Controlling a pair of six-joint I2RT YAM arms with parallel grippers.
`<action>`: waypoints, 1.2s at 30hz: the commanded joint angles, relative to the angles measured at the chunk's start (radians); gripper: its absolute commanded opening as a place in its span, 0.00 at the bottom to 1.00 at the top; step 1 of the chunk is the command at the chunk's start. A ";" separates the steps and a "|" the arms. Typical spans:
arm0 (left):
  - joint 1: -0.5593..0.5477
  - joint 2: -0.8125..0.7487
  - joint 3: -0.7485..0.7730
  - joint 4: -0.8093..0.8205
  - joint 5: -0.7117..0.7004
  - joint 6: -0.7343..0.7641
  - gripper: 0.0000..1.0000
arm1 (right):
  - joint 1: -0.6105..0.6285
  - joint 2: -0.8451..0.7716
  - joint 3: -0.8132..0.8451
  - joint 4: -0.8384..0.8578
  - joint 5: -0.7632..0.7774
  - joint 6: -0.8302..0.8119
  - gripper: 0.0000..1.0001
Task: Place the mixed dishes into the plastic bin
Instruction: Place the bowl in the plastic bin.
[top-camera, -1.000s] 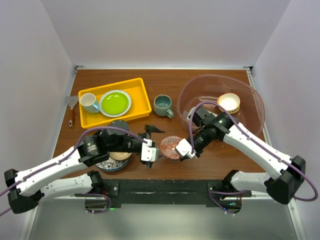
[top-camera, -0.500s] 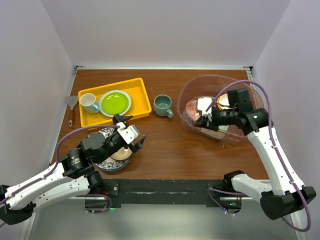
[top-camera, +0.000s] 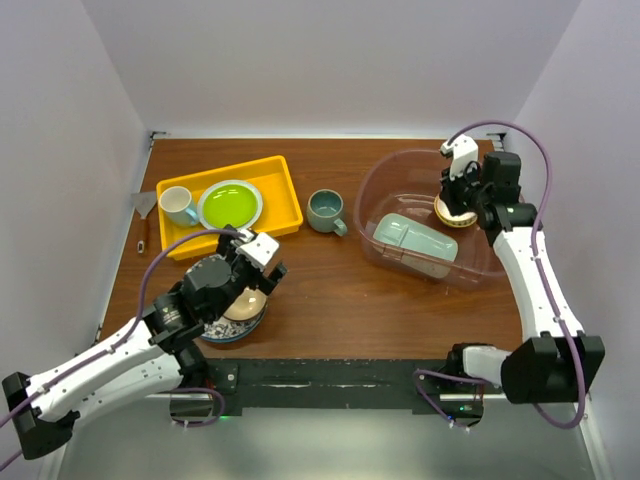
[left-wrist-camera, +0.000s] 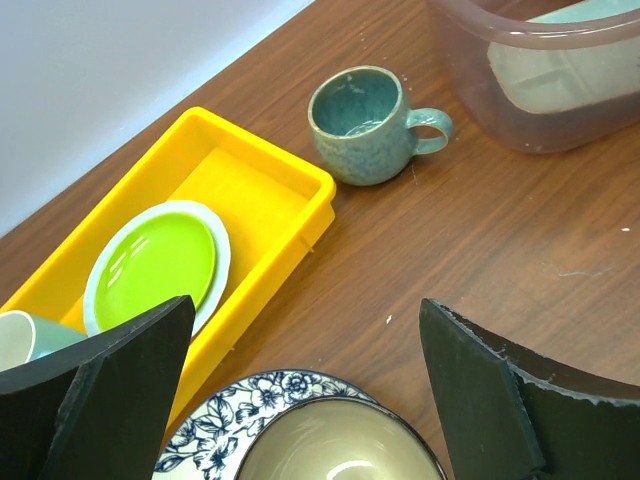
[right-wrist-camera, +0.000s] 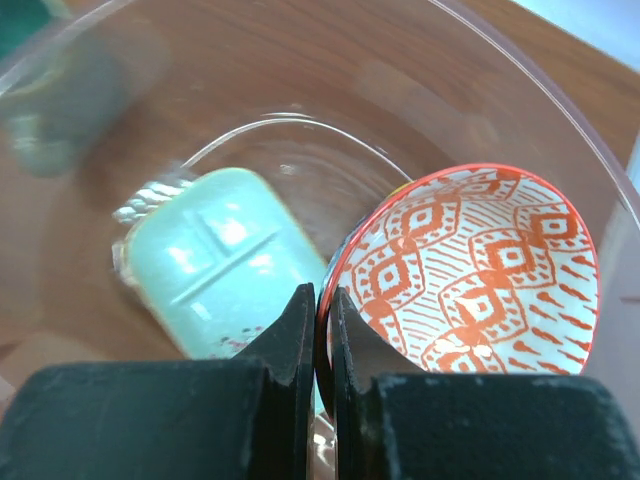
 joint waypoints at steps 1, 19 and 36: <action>0.020 -0.016 0.000 0.056 0.022 -0.038 1.00 | 0.001 0.067 0.027 0.191 0.184 0.049 0.00; 0.037 -0.040 -0.015 0.068 0.038 -0.026 1.00 | 0.001 0.374 0.062 0.282 0.260 -0.001 0.00; 0.046 -0.056 -0.020 0.068 0.038 -0.023 1.00 | 0.003 0.433 0.033 0.248 0.224 -0.029 0.42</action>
